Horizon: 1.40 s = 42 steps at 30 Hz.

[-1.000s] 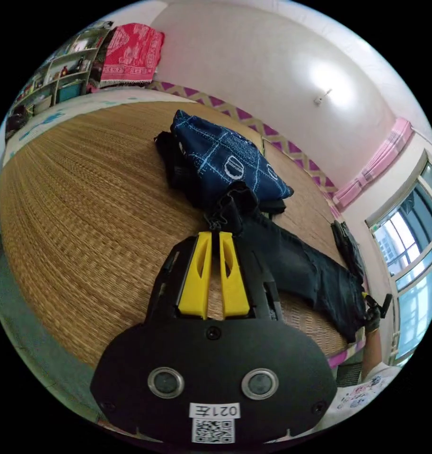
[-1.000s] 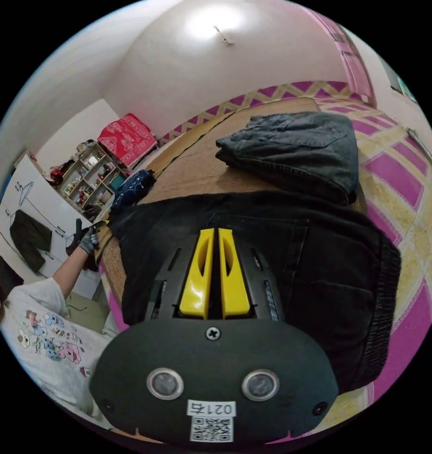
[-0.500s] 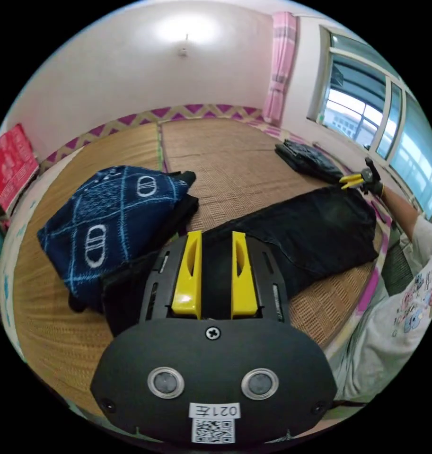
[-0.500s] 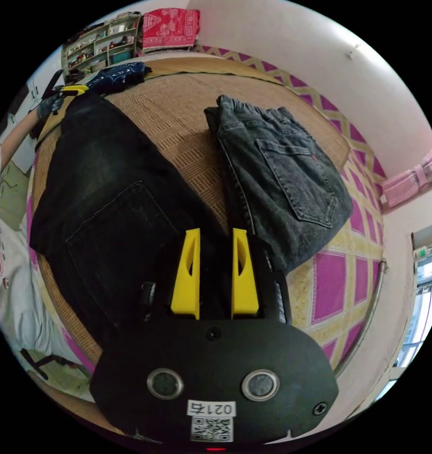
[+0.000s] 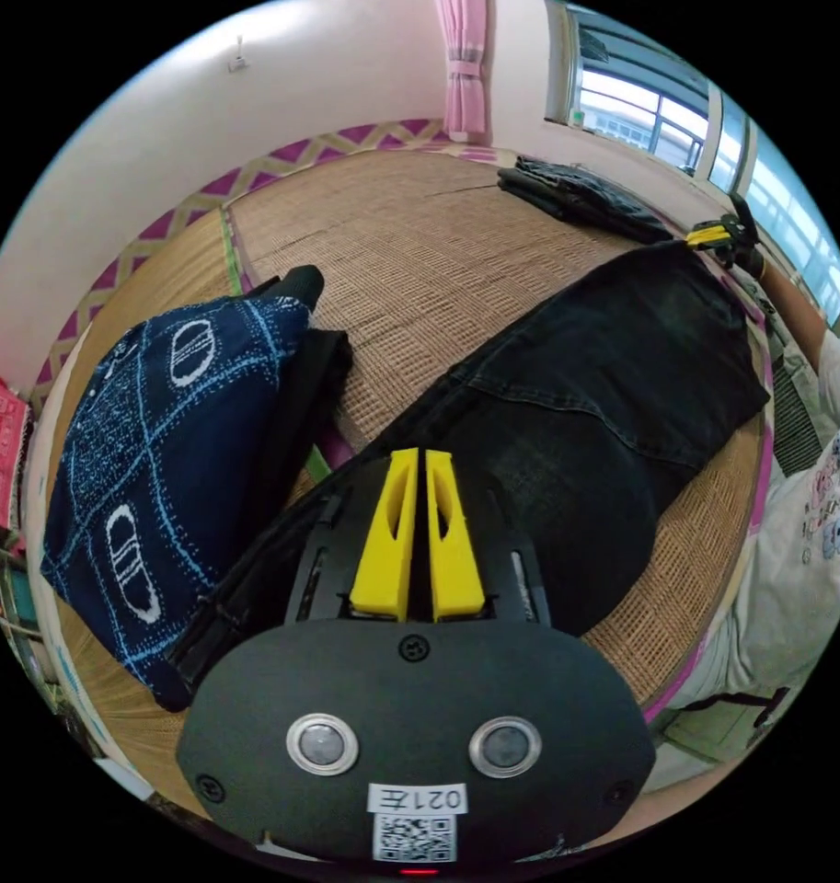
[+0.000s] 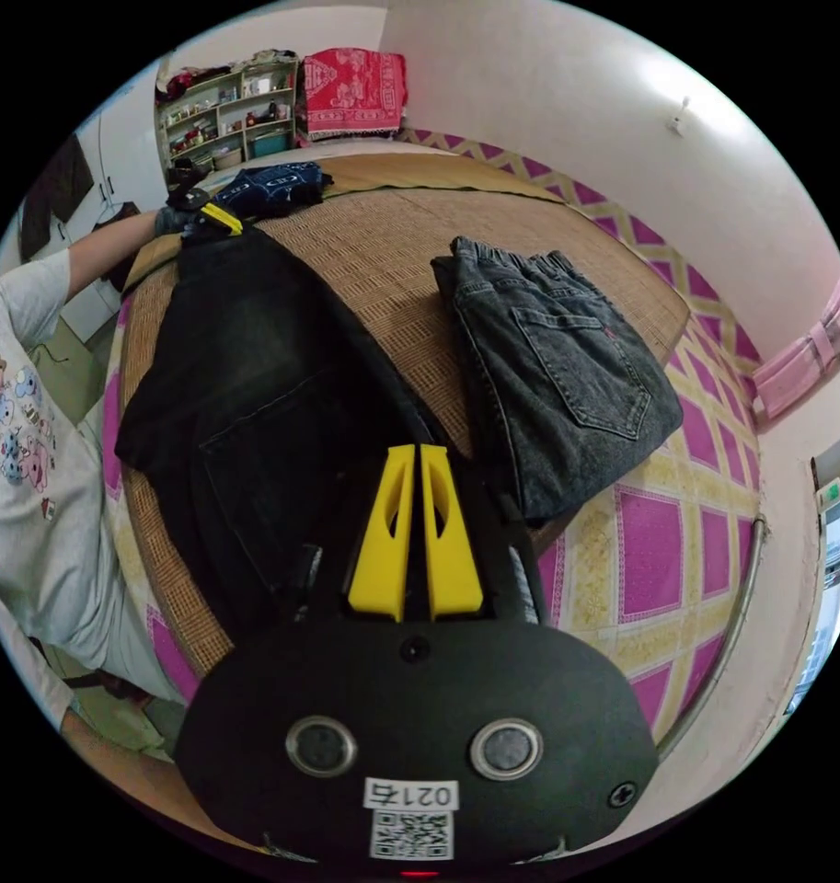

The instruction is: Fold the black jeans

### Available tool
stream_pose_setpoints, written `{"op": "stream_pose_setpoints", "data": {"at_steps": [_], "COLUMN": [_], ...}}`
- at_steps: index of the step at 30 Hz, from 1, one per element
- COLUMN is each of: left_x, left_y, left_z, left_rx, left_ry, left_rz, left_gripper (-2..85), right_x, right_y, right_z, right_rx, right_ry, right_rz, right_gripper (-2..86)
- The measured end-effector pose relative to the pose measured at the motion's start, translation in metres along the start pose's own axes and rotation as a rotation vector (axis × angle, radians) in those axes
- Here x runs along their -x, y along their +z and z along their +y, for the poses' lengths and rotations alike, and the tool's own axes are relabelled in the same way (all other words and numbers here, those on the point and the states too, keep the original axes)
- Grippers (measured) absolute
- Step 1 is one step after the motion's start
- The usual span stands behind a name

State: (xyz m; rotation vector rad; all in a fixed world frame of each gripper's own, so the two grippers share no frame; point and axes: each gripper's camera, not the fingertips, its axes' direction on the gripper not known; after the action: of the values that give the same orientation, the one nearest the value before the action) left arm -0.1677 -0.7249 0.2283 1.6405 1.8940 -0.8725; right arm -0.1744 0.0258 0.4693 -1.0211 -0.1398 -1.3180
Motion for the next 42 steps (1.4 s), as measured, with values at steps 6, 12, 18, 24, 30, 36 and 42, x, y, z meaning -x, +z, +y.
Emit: {"op": "stream_pose_setpoints", "data": {"at_steps": [6,12,18,24,30,36,42], "left_x": [-0.016,-0.066,-0.113,-0.106,-0.079,-0.032,0.014], "left_y": [-0.067,-0.208,-0.242,-0.180,-0.225,-0.213,-0.208], "left_z": [0.021,0.117,0.219,0.296,0.339,0.290,0.238], "left_rx": [-0.145,-0.469,-0.478,-0.377,-0.668,-0.352,-0.219], "left_ry": [0.025,0.065,-0.003,-0.323,-0.517,-0.692,-0.705], "left_rz": [-0.034,0.002,0.086,0.328,0.339,-0.022,-0.063], "left_gripper": [-0.9,-1.0,-1.0,-0.8,0.0,5.2,-0.6], "right_x": [0.010,0.070,0.150,0.191,0.199,0.163,0.135], "right_y": [-0.027,-0.129,-0.156,-0.073,-0.060,-0.093,-0.056], "right_z": [0.020,0.099,0.193,0.247,0.254,0.247,0.237], "right_rx": [-0.051,-0.311,-0.343,-0.150,-0.067,-0.312,-0.332], "right_ry": [0.036,-0.031,-0.070,0.040,0.061,0.126,0.277], "right_rz": [-0.025,-0.142,-0.245,-0.418,-0.414,-0.330,-0.215], "right_gripper": [-0.7,-0.8,-0.8,-0.7,-0.4,-0.7,-0.7]}}
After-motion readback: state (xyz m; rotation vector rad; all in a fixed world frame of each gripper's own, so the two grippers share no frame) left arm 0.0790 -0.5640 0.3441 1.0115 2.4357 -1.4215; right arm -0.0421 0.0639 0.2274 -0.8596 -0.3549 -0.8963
